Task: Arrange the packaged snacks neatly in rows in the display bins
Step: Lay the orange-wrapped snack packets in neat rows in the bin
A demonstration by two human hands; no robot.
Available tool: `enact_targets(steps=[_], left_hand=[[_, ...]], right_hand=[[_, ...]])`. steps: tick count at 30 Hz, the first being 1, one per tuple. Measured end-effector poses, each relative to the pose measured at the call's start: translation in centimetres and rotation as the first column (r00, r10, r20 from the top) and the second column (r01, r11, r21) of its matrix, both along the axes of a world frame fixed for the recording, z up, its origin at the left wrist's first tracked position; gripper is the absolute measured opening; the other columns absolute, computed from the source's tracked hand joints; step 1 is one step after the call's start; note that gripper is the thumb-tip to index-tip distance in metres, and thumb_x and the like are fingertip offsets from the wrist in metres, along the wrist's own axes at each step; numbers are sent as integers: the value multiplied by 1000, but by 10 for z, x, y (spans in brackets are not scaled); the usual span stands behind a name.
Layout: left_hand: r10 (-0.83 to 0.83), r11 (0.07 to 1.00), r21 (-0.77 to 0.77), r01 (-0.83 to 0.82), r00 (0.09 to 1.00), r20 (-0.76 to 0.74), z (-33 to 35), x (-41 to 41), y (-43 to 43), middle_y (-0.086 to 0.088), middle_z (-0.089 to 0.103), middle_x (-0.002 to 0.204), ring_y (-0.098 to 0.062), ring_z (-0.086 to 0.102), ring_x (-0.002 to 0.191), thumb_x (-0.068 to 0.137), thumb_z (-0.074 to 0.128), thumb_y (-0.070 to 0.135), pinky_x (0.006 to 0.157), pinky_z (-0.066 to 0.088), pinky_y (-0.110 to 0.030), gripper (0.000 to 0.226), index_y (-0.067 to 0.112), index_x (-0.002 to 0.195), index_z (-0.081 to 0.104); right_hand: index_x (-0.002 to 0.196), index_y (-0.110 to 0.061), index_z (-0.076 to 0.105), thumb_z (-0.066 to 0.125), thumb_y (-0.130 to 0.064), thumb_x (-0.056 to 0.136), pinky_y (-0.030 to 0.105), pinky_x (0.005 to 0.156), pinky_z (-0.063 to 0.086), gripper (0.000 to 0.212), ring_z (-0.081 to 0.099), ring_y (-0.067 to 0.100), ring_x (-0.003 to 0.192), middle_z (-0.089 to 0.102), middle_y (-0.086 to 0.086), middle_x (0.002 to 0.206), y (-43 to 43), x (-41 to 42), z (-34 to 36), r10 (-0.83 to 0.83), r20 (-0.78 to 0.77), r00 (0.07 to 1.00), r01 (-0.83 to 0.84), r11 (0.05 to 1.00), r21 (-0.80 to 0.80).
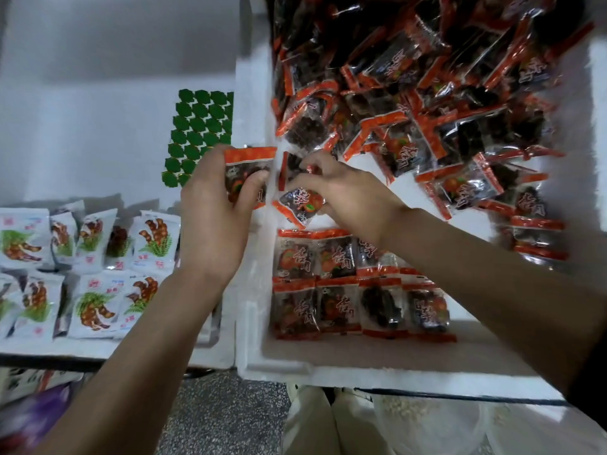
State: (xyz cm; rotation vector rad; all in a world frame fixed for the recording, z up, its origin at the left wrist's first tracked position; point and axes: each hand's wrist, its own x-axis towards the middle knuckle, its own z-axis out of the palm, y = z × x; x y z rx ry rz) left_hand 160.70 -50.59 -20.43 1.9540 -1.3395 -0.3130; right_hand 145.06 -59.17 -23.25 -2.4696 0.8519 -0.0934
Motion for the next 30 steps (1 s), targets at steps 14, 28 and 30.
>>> enact_targets(steps=[14, 28, 30], left_hand=[[43, 999, -11, -46, 987, -154, 1, 11, 32, 13, 62, 88, 2, 61, 78, 91, 62, 23, 69, 53, -20, 16, 18, 104, 57], [-22, 1000, -20, 18, 985, -172, 10, -13, 27, 16, 58, 86, 4, 57, 80, 92, 60, 23, 68, 40, -5, 13, 18, 103, 57], [-41, 999, -2, 42, 984, -171, 9, -18, 24, 12, 59, 86, 5, 56, 79, 92, 59, 23, 68, 40, -5, 13, 16, 102, 58]], right_hand=[[126, -3, 54, 55, 27, 50, 43, 81, 53, 81, 55, 39, 111, 55, 20, 126, 24, 4, -37, -43, 65, 997, 63, 937, -343], [135, -8, 46, 69, 11, 69, 44, 103, 40, 72, 41, 36, 130, 40, 17, 144, 23, 17, -41, 130, -91, 987, -150, 950, -272], [122, -5, 57, 71, 5, 74, 46, 90, 49, 51, 57, 36, 111, 59, 18, 124, 26, 3, -39, 19, 89, 996, 8, 955, -298]])
